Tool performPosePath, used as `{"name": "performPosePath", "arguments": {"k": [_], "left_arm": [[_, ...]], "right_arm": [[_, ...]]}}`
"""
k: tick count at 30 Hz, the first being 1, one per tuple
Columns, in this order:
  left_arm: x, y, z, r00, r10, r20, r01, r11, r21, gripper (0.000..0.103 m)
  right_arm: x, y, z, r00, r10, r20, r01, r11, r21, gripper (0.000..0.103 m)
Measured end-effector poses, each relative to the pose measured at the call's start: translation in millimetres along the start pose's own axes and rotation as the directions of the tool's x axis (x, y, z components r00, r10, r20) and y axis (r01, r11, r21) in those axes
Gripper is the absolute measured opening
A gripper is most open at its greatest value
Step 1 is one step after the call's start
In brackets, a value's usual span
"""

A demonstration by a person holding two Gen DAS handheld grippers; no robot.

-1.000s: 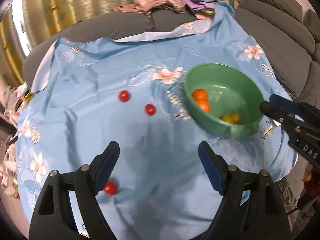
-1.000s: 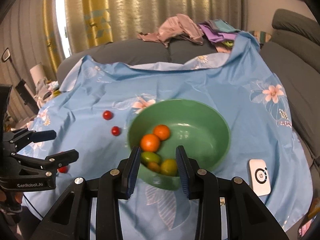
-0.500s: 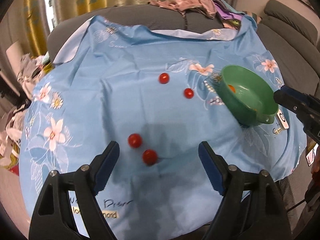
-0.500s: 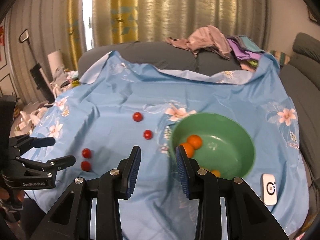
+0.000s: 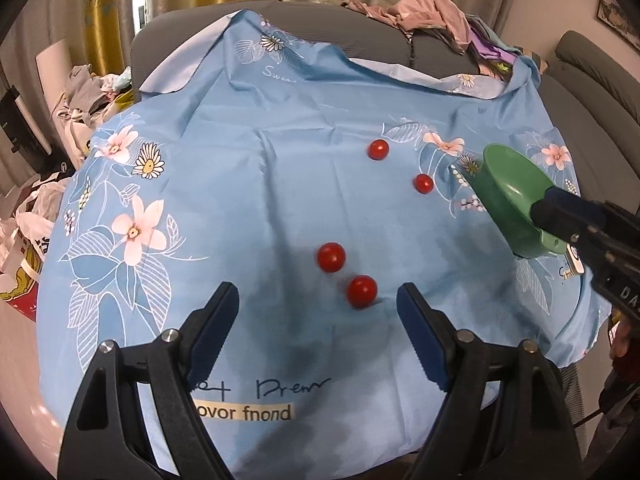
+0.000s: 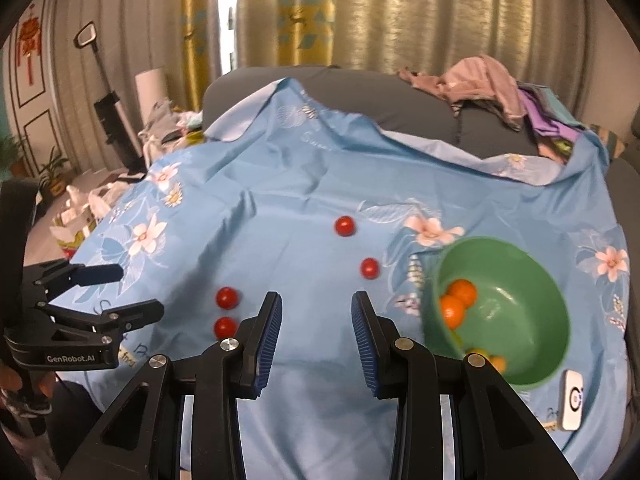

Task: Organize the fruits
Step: 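Move the open left gripper toward the red cherry tomatoes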

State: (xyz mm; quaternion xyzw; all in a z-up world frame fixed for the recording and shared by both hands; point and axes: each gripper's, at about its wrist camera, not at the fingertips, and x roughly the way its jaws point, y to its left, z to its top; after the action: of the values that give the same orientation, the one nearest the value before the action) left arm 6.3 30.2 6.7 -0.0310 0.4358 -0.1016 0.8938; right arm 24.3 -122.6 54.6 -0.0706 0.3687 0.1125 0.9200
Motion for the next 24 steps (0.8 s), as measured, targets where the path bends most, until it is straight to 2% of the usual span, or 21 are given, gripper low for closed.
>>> {"name": "performPosePath", "arguments": {"k": [10, 13, 18, 24], "left_arm": [[13, 18, -3, 1.0, -0.016, -0.02, 0.016, 1.0, 0.013, 0.081], [16, 23, -5, 0.999, -0.031, -0.024, 0.032, 0.999, 0.043, 0.08], [26, 29, -5, 0.997, -0.067, -0.046, 0.07, 0.995, 0.066, 0.08], [33, 28, -2, 0.995, -0.09, -0.05, 0.095, 0.99, 0.105, 0.08]], "right_arm": [[35, 16, -6, 0.991, 0.087, -0.098, -0.088, 0.996, -0.005, 0.036], [51, 19, -12, 0.978, 0.142, -0.15, -0.143, 0.99, 0.008, 0.036], [82, 33, -21, 0.941, 0.243, -0.235, -0.244, 0.969, 0.025, 0.036], [117, 49, -25, 0.908, 0.292, -0.3, -0.295, 0.955, 0.036, 0.036]]}}
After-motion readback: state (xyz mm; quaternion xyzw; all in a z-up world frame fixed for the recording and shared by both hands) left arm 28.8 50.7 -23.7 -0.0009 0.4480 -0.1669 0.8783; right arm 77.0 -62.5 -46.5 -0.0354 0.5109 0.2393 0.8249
